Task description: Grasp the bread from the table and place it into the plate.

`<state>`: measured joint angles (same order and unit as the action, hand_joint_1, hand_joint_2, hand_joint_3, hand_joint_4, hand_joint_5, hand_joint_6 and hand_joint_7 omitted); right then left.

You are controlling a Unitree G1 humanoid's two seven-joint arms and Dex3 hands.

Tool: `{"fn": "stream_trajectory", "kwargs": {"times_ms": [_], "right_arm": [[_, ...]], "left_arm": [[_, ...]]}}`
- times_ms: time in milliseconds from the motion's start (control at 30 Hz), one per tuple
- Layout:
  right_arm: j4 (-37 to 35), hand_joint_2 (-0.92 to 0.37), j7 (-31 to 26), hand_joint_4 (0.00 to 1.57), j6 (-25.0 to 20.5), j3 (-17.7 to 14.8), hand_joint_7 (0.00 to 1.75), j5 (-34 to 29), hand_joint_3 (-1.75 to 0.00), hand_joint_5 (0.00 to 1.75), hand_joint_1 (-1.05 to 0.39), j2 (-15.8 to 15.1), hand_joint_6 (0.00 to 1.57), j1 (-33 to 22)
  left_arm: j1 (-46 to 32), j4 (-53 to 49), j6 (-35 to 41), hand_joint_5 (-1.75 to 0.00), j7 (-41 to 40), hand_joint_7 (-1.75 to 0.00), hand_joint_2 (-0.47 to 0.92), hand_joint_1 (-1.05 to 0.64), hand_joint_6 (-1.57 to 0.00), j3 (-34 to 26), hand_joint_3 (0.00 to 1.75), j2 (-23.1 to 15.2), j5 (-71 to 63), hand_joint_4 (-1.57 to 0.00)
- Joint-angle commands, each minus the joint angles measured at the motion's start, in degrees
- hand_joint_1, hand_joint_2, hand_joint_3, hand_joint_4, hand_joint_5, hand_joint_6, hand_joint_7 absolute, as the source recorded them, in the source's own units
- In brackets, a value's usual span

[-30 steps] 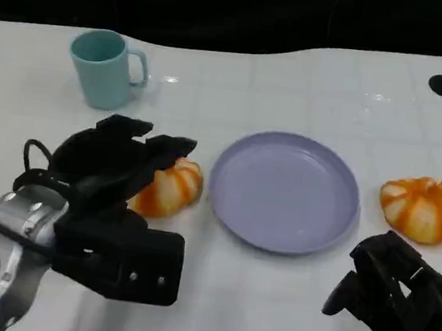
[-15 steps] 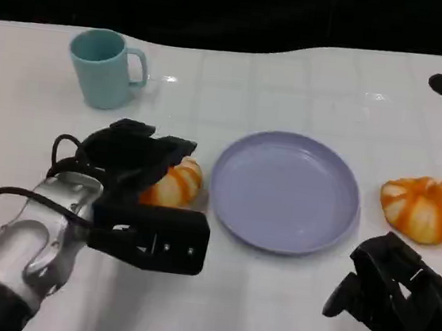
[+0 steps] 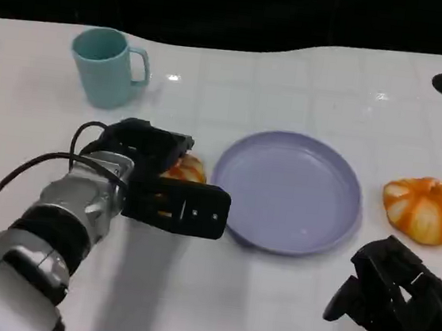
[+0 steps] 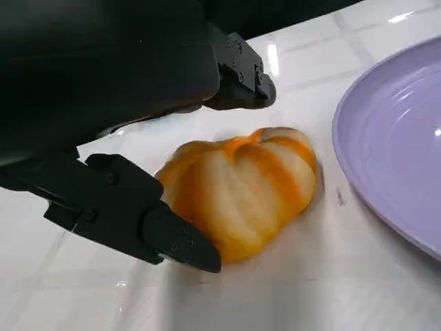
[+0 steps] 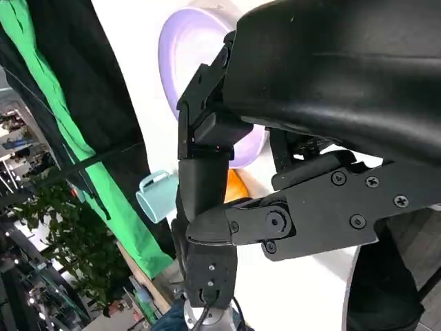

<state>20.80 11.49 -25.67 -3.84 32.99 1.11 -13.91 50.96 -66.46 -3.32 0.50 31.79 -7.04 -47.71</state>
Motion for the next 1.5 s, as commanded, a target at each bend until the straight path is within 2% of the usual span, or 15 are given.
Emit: {"fn": "stream_trajectory", "kwargs": {"times_ms": [33,400,667,700,733,767,800,833,867,933,967,1033,1133,1233,1500], "right_arm": [[0.9,-0.92,0.3,0.64,0.2,-0.5,1.55,0.6,-0.22,1.75,-0.52,-0.6,0.54,-0.5],[1.4,-0.92,0.6,0.63,0.0,-0.8,1.55,0.7,-0.22,1.75,-0.52,-1.3,0.53,-0.9],[1.4,-0.92,1.0,0.63,0.5,-0.9,1.56,0.5,-0.23,1.75,-0.52,-1.5,0.53,-1.2],[1.4,-0.92,1.1,0.63,0.6,-0.9,1.56,0.6,-0.23,1.75,-0.52,-1.5,0.53,-1.3],[1.4,-0.92,1.2,0.63,0.6,-1.0,1.56,0.6,-0.22,1.75,-0.53,-1.6,0.53,-1.4],[1.3,-0.92,1.4,0.63,0.7,-1.0,1.56,0.7,-0.22,1.75,-0.53,-1.6,0.53,-1.4],[1.2,-0.92,1.5,0.63,0.8,-1.1,1.56,0.7,-0.22,1.75,-0.54,-1.6,0.53,-1.4],[1.2,-0.92,1.6,0.64,0.8,-1.1,1.56,0.7,-0.21,1.75,-0.54,-1.5,0.53,-1.4],[1.2,-0.92,1.6,0.64,0.9,-1.1,1.55,0.7,-0.21,1.75,-0.54,-1.5,0.53,-1.4],[1.2,-0.92,1.7,0.64,0.9,-1.2,1.55,0.6,-0.21,1.75,-0.54,-1.5,0.54,-1.5],[1.3,-0.92,1.8,0.64,0.8,-1.3,1.55,0.8,-0.21,1.75,-0.54,-1.5,0.53,-1.6],[1.5,-0.92,1.7,0.62,0.4,-1.5,1.55,1.0,-0.22,1.75,-0.53,-1.6,0.53,-1.7],[1.5,-0.92,1.6,0.62,0.4,-1.5,1.54,0.8,-0.22,1.75,-0.53,-1.6,0.53,-1.7],[1.1,-0.92,2.0,0.62,0.8,-1.6,1.54,0.7,-0.22,1.75,-0.52,-1.5,0.53,-1.7],[1.1,-0.92,1.8,0.61,0.4,-1.8,1.53,1.0,-0.2,1.75,-0.52,-1.4,0.54,-1.6]], "left_arm": [[2.7,-4.0,-0.1,-0.17,-0.6,0.0,0.77,-0.27,-0.22,0.8,0.01,0.4,1.0,-0.02],[4.4,-8.3,-0.1,-0.13,3.6,0.0,0.8,-0.25,-0.21,0.7,0.01,1.3,4.1,-0.04],[3.5,-8.9,-3.5,-0.08,2.8,-0.01,0.92,-0.22,-0.28,0.4,0.07,0.8,5.5,-0.27],[2.6,-8.9,-4.8,-0.08,-0.2,-0.01,0.92,-0.22,-0.29,-0.4,0.07,0.7,6.3,-0.28],[2.0,-8.9,-5.8,-0.26,-2.4,-0.1,0.92,-0.21,-0.62,-1.0,0.14,0.7,6.9,-0.62],[1.5,-9.0,-6.5,-0.33,-4.7,-0.13,0.92,-0.2,-0.74,-1.4,0.16,0.6,7.2,-0.73],[1.2,-9.1,-7.1,-0.67,-6.2,-0.13,0.92,-0.21,-0.91,-1.6,0.15,0.6,7.3,-0.8],[1.1,-9.3,-7.2,-1.0,-6.8,-0.1,0.92,-0.22,-1.04,-1.6,0.15,0.6,7.3,-0.78],[1.1,-9.4,-7.4,-1.11,-7.3,-0.09,0.92,-0.22,-1.08,-1.5,0.15,0.6,7.4,-0.78],[1.2,-9.6,-7.5,-1.2,-7.6,-0.09,0.92,-0.22,-1.12,-1.4,0.15,0.6,7.5,-0.77],[0.6,-9.4,-7.7,-1.41,-10.8,-0.18,0.92,-0.21,-1.16,-1.4,0.14,0.4,7.3,-0.77],[0.1,-9.3,-7.4,-1.68,-15.1,-1.31,0.9,-0.2,-0.72,-1.4,0.26,0.1,7.0,-0.74],[0.2,-9.4,-7.3,-1.74,-19.3,-1.67,0.9,-0.19,-0.59,-1.2,0.25,-0.3,6.7,-0.76],[0.5,-9.4,-7.1,-1.75,-22.1,-1.74,0.89,-0.19,-0.58,-1.8,0.24,-0.4,7.3,-0.82],[1.2,-9.2,-7.0,-1.75,-23.5,-1.75,0.9,-0.15,-0.56,-4.1,0.26,-0.6,9.1,-0.84]]}}
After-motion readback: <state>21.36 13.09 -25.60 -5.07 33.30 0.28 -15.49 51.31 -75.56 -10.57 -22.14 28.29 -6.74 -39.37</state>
